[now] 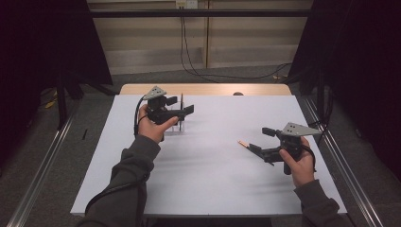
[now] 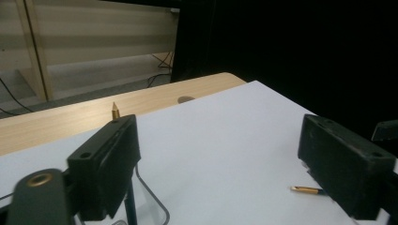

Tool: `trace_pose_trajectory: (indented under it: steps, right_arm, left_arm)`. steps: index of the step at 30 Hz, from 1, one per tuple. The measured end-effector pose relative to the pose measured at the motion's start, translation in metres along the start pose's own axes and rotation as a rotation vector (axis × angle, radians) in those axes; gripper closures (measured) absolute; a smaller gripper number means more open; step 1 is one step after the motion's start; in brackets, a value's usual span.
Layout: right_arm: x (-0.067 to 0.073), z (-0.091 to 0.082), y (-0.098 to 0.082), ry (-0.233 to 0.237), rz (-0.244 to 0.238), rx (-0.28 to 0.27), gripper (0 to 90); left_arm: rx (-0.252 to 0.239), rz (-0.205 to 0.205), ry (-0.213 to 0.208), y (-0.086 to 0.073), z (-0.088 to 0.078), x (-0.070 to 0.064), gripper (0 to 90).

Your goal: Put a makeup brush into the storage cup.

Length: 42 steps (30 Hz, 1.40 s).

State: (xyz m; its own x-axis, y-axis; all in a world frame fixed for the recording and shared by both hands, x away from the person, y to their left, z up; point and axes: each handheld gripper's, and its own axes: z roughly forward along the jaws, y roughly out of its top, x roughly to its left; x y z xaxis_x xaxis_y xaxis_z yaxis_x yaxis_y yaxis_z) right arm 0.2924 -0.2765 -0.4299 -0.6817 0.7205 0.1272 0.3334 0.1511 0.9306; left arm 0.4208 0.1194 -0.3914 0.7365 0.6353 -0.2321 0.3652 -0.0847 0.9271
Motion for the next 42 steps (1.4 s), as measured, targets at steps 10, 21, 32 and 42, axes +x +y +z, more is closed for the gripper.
trace_pose_trajectory:
  steps: [10, 21, 32, 42]
  right_arm:
    - [0.0, -0.002, 0.0, -0.003, 0.0, 0.003, 9.5]
    - [0.0, -0.002, 0.0, -0.009, -0.005, 0.001, 9.5]
    - [-0.001, -0.003, 0.0, -0.016, -0.003, 0.002, 9.5]
    - [-0.001, -0.001, -0.001, -0.014, -0.004, 0.013, 9.5]
  left_arm:
    - [-0.035, 0.014, -0.033, 0.001, -0.006, -0.007, 4.7]
    - [-0.055, 0.043, -0.067, -0.006, -0.015, -0.008, 0.4]
    - [-0.062, 0.037, -0.087, -0.016, -0.026, -0.012, 0.3]
    - [-0.057, 0.044, -0.1, -0.026, -0.036, -0.015, 0.7]
